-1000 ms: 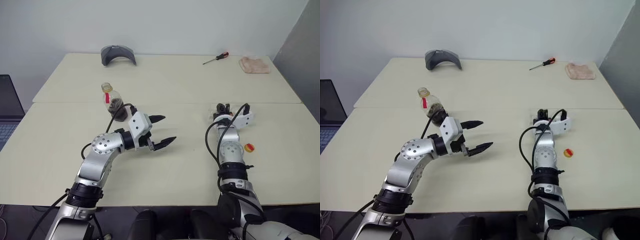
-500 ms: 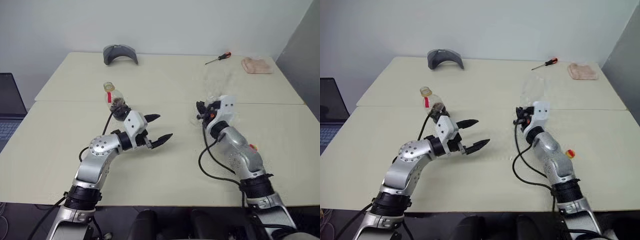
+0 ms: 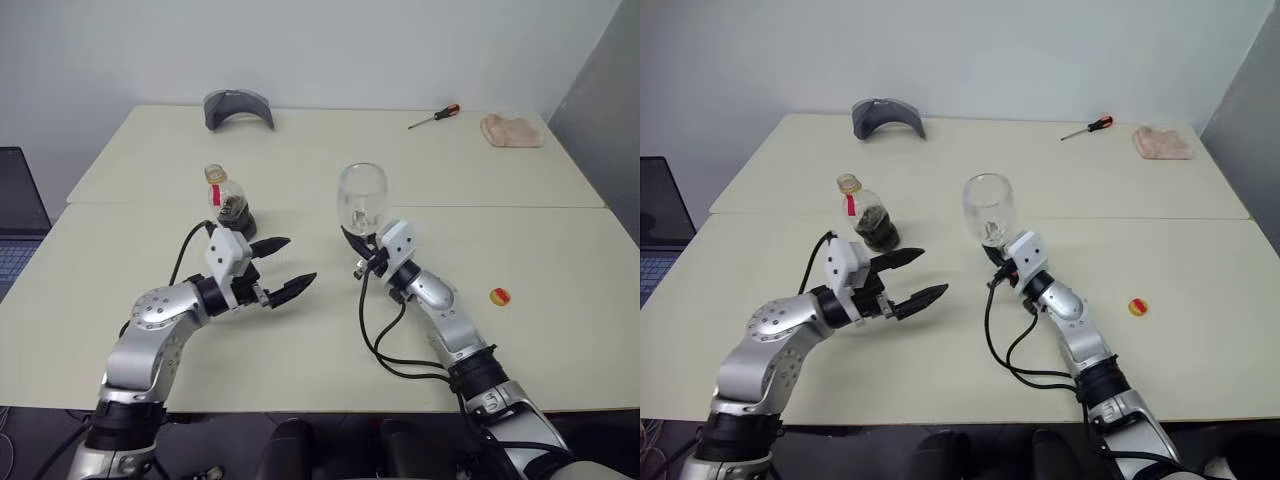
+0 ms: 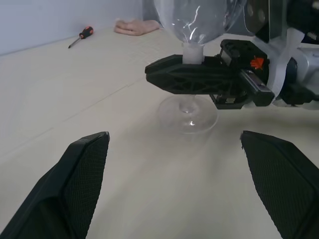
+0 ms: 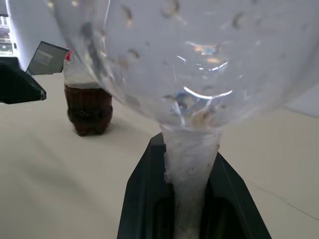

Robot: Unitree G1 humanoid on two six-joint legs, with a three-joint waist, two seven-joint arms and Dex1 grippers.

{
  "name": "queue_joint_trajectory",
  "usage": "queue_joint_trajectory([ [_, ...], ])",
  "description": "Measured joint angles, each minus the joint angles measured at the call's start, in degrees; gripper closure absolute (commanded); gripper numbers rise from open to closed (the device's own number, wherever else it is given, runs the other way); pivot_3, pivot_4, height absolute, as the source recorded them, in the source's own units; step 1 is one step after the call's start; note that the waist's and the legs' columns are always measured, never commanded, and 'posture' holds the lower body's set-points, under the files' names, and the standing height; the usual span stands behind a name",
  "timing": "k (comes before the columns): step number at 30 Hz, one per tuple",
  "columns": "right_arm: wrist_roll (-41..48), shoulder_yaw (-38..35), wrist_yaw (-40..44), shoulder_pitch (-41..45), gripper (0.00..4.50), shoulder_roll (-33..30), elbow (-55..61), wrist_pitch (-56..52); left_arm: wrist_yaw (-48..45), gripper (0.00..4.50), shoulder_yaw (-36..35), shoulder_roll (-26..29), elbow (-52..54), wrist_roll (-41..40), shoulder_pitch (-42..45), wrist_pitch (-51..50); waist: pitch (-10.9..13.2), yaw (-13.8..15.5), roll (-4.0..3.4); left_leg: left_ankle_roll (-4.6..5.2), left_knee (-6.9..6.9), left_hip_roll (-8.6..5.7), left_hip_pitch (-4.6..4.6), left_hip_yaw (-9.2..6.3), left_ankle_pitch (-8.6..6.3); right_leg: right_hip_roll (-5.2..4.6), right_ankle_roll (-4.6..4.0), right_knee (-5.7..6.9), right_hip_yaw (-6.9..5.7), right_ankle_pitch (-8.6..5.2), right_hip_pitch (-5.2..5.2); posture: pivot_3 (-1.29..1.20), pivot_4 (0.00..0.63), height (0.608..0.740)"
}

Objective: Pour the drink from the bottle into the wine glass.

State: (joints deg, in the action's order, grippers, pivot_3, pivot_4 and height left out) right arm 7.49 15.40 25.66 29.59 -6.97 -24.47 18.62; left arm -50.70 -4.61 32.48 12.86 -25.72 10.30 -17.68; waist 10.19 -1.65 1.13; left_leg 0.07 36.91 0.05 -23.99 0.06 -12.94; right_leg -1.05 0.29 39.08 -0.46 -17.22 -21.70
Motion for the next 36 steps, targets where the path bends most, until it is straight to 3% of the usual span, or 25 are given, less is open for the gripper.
queue_joint_trajectory([
  [5, -2.0, -0.4, 2.0, 0.3, 4.33, 1.0, -7.0, 3.5, -1.2, 0.0, -1.8, 3.4, 2.7, -1.4, -5.4, -1.7, 0.0, 0.0, -0.01, 0.0, 0.01, 0.0, 0.11, 0.0, 0.0, -0.01, -0.03, 0.03, 0.01, 0.01, 0.07, 0.0, 0.15, 0.74],
  [11, -3.0, -2.0, 3.4, 1.4, 4.33, 1.3, -12.2, 7.1, -1.1, 0.0, -2.4, 3.8, 2.7, -1.3, -6.1, -1.5, 0.0, 0.2, 0.0, 0.0, 0.03, 0.0, 0.15, -0.01, 0.0, -0.01, -0.06, 0.0, -0.01, 0.03, 0.15, 0.0, 0.15, 0.74],
  [23, -4.5, -3.0, 5.4, 1.1, 0.17, 0.5, -15.2, 9.5, -0.6, 0.0, -0.6, 3.7, 3.3, -0.7, -4.0, -1.4, 0.0, 0.1, 0.0, -0.01, 0.03, 0.0, 0.17, -0.03, 0.0, 0.0, -0.06, 0.03, -0.03, 0.03, 0.17, 0.0, 0.15, 0.74],
  [24, -4.5, -3.0, 5.5, 1.0, 0.02, 0.5, -15.1, 9.5, -0.4, 0.0, -0.5, 3.7, 3.3, -0.6, -3.6, -1.4, 0.0, 0.1, 0.0, -0.01, 0.03, 0.0, 0.17, -0.02, 0.0, -0.01, -0.06, 0.02, -0.03, 0.03, 0.17, 0.0, 0.15, 0.74],
  [36, -3.8, -4.3, 6.5, -1.8, 0.02, -1.0, -9.8, 5.6, 0.0, 0.0, 0.0, 3.5, 3.3, -0.2, -3.2, -0.4, 0.0, 0.1, 0.0, -0.01, 0.04, 0.0, 0.17, -0.02, 0.0, -0.01, -0.06, 0.02, -0.02, 0.03, 0.18, 0.0, 0.15, 0.74],
])
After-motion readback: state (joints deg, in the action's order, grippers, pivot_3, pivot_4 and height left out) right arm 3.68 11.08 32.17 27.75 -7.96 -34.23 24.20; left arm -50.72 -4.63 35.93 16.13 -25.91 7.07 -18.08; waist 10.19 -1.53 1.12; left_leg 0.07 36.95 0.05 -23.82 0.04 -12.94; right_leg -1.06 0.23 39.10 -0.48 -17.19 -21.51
